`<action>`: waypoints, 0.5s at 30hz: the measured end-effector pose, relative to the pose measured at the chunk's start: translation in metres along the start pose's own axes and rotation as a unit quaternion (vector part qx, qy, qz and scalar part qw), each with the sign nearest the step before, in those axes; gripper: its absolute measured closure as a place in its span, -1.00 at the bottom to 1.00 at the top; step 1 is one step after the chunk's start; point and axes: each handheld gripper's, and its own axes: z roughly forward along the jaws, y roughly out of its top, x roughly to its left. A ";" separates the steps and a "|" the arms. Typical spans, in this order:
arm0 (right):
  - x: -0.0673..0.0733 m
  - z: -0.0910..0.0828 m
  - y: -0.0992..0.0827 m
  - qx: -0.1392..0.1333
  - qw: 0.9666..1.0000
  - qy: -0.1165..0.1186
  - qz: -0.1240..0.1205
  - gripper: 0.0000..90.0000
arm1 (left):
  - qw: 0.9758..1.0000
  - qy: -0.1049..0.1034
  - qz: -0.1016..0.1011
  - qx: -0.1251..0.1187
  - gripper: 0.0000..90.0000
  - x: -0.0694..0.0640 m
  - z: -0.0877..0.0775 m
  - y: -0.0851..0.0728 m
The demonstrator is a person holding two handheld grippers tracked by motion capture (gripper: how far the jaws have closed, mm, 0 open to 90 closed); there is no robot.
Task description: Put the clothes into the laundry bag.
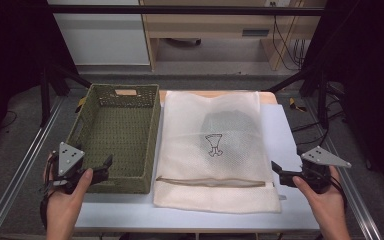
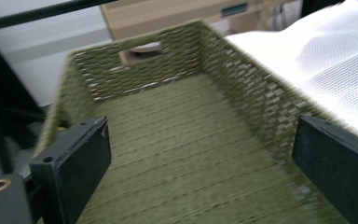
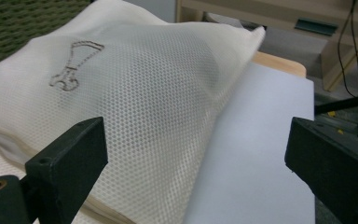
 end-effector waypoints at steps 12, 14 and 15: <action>-0.019 0.000 -0.044 0.016 0.998 -0.051 0.041 -0.78 | 0.999 0.035 -0.025 -0.009 -0.90 0.028 -0.008 -0.033; -0.020 0.000 -0.047 0.018 0.998 -0.055 0.040 -0.77 | 0.999 0.038 -0.027 -0.011 -0.90 0.028 -0.010 -0.035; -0.020 0.000 -0.050 0.022 0.997 -0.056 0.044 -0.76 | 0.999 0.040 -0.028 -0.015 -0.90 0.029 -0.011 -0.037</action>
